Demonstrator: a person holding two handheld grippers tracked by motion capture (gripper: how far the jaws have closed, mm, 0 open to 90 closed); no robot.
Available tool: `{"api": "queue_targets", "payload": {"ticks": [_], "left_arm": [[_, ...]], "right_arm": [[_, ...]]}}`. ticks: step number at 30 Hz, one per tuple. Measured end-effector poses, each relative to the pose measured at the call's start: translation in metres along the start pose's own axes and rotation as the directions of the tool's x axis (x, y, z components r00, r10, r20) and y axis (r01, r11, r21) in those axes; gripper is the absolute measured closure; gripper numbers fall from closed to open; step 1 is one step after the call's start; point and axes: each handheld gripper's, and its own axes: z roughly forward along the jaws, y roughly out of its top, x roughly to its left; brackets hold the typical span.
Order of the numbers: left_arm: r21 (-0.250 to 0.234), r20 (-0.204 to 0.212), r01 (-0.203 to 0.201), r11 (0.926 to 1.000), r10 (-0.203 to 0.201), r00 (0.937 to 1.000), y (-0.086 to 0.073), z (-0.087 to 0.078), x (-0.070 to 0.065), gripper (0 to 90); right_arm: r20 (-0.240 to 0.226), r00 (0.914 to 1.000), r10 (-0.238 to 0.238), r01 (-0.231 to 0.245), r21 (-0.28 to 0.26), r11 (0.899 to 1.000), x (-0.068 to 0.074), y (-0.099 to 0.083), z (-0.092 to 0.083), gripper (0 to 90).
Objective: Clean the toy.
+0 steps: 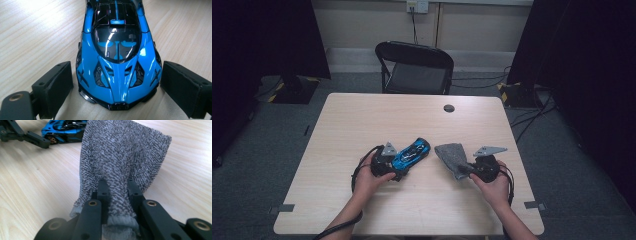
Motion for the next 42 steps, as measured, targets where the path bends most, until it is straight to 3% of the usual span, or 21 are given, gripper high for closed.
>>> {"api": "queue_targets", "payload": {"ticks": [10,16,28,31,33,35,39,42], "left_arm": [[0.001,-0.001,-0.005,1.0000,0.005,1.0000,0.000,0.000,0.000,10.4],[0.001,-0.001,-0.005,1.0000,0.005,1.0000,0.000,0.000,0.000,10.4],[-0.003,-0.004,-0.002,1.0000,0.002,1.0000,0.000,0.000,0.000,10.3],[-0.004,-0.001,0.004,1.0000,-0.004,1.0000,0.000,0.000,0.000,10.3],[-0.004,-0.003,0.002,1.0000,-0.002,1.0000,0.000,0.000,0.000,10.3],[-0.003,-0.004,-0.001,1.0000,0.001,1.0000,0.000,0.000,0.000,10.3],[-0.004,0.000,0.004,1.0000,-0.004,1.0000,0.000,0.000,0.000,10.3],[-0.004,-0.002,0.003,1.0000,-0.003,1.0000,0.000,0.000,0.000,10.3]], "right_arm": [[-0.055,0.9973,-0.048,0.048,-0.018,0.999,0.015,0.019,0.009,77.1],[-0.092,0.9891,-0.115,0.114,-0.009,0.993,0.032,0.031,0.018,77.1],[-0.143,0.9613,-0.236,0.243,0.035,0.969,0.069,0.057,0.047,77.2],[-0.151,0.9504,-0.272,0.283,0.059,0.957,0.082,0.062,0.062,77.1],[-0.165,0.9479,-0.273,0.287,0.068,0.956,0.085,0.064,0.067,77.1],[-0.159,0.9424,-0.294,0.309,0.082,0.947,0.090,0.065,0.071,77.1],[-0.155,0.9432,-0.294,0.310,0.092,0.946,0.091,0.066,0.077,77.1],[-0.137,0.9398,-0.313,0.328,0.110,0.938,0.092,0.067,0.081,77.1]]}}
